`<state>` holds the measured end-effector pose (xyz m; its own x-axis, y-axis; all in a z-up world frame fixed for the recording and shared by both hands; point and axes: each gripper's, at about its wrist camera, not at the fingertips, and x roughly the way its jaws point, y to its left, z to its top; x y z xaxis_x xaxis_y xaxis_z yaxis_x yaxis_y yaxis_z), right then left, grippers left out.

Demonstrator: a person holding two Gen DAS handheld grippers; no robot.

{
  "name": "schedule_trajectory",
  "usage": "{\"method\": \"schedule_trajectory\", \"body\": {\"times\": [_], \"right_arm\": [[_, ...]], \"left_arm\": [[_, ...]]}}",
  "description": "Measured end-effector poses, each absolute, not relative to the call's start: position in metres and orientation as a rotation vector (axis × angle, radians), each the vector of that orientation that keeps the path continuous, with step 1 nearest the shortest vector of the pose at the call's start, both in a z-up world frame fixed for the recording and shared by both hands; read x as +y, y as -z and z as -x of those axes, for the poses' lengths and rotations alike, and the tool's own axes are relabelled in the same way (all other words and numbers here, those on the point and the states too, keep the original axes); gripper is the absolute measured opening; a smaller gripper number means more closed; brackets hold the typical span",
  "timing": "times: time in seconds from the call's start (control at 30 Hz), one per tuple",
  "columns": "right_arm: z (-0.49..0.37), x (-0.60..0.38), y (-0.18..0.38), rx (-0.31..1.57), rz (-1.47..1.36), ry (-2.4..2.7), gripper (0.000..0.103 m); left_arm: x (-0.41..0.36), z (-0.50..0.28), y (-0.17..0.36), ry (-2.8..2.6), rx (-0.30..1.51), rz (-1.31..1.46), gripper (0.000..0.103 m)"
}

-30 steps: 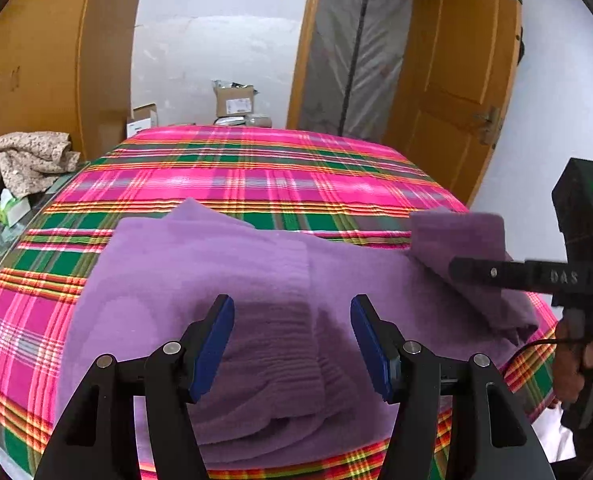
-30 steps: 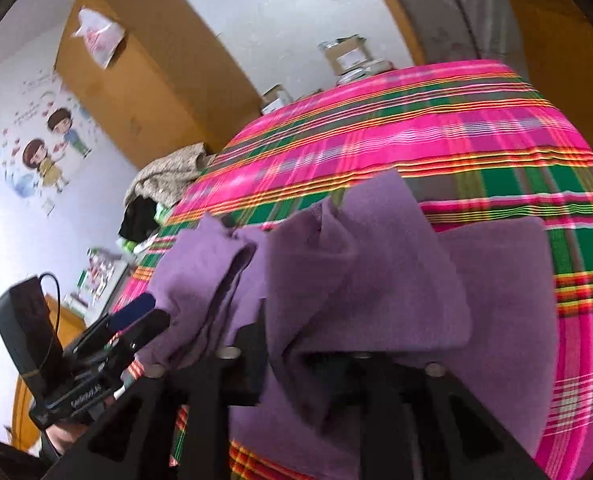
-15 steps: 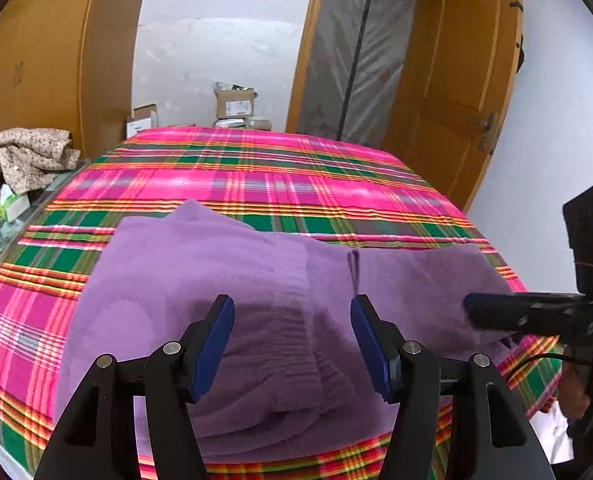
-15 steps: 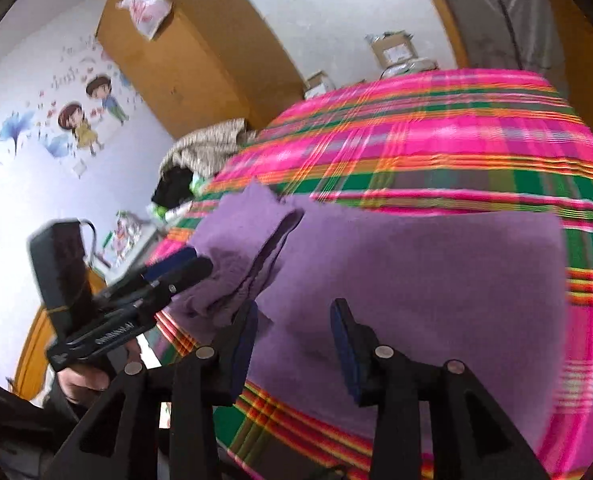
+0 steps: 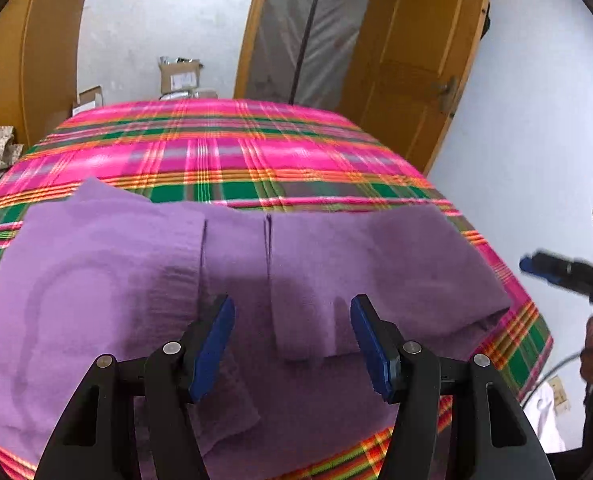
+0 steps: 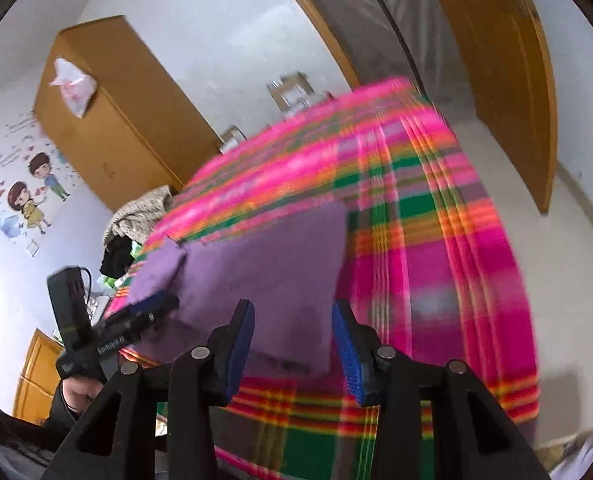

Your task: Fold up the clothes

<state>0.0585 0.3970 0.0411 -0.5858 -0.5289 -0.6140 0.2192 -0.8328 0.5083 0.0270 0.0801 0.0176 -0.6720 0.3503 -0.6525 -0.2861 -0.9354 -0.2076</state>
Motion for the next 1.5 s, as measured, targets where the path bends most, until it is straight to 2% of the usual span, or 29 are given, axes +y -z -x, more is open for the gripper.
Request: {"method": "schedule_trajectory", "body": {"times": [0.1,0.17,0.47,0.67,0.8,1.0,1.23,1.5], "right_arm": [[-0.058,0.398,-0.022,-0.552,-1.176,2.382,0.041],[-0.060,0.393,-0.021,-0.498,-1.182,2.395,0.041],[-0.074,0.340,-0.012,-0.027,-1.180,2.506,0.042],[-0.065,0.330,-0.013,0.022,-1.171,2.616,0.042],[-0.063,0.338,-0.022,-0.049,-1.120,2.666,0.042],[-0.054,0.369,-0.031,-0.382,-1.121,2.635,0.043],[-0.057,0.360,-0.030,-0.279,-1.137,2.652,0.043],[-0.057,0.360,-0.033,-0.282,-1.116,2.646,0.043]], "left_arm": [[0.086,-0.022,-0.014,-2.584,-0.112,1.060,0.063],[0.088,-0.021,-0.013,-2.583,-0.105,1.060,0.063],[0.094,-0.022,-0.012,-2.575,-0.099,1.055,0.063],[0.098,-0.030,-0.015,-2.553,-0.073,1.021,0.063],[0.097,-0.038,-0.018,-2.549,-0.055,0.994,0.063],[0.110,-0.046,-0.018,-2.477,0.039,0.955,0.063],[0.128,-0.057,-0.016,-2.395,0.135,0.927,0.063],[0.147,-0.052,-0.004,-2.382,0.249,0.960,0.063]]}}
